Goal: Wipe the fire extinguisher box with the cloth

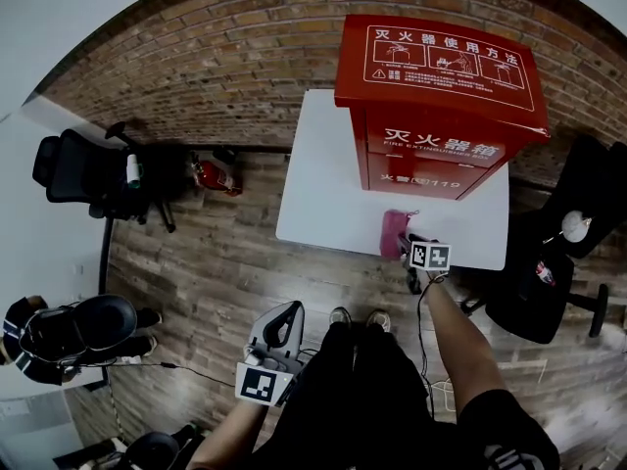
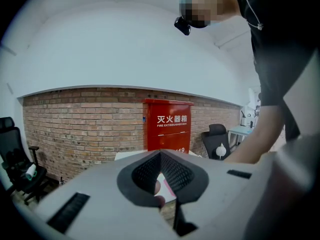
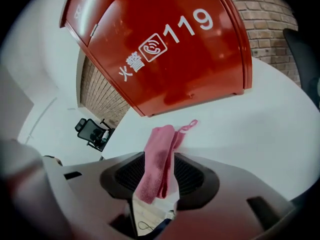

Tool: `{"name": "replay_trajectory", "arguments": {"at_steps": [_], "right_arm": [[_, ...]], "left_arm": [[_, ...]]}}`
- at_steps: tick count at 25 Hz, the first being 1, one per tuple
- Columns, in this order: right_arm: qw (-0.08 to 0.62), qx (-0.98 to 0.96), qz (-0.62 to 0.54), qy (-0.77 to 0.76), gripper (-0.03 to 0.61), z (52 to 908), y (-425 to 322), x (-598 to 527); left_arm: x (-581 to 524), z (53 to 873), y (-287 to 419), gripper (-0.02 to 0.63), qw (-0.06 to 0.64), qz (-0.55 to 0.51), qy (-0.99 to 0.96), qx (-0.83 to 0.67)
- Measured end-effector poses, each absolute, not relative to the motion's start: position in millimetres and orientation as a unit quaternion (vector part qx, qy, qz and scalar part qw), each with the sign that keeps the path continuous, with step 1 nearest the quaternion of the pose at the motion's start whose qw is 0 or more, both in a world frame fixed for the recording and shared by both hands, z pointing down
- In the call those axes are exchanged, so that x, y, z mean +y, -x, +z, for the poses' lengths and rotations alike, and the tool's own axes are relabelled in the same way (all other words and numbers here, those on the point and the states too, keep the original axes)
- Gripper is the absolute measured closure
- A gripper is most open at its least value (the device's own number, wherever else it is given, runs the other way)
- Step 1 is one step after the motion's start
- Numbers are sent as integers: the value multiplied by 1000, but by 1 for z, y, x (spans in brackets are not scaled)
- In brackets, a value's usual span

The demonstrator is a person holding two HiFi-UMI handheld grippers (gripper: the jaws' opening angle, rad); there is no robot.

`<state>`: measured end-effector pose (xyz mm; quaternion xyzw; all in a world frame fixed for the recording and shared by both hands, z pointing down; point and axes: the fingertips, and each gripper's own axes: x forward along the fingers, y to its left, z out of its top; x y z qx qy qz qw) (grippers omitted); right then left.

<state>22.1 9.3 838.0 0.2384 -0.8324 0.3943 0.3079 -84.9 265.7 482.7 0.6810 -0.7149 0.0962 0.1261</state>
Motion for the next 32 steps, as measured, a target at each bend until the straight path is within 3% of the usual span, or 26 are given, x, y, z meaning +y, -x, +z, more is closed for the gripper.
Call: {"name": "replay_trajectory", "arguments": {"at_steps": [12,22,28,32], "right_arm": [[295,-800,471,-229,405,872,-12,1],[328,-792,463,-225,407,876,11,10],[323,-787,465,-245,490,878,15,11],[308,-789,472,-246,506,874,18,12]], "left_arm": [[284,497,99,584,145,104,-657,-732],[299,505,107,584,153,108,-646,-740],[312,504,115,584,155,107,-639,-746],[319,506,118,584,157,108,-638,-746]]}}
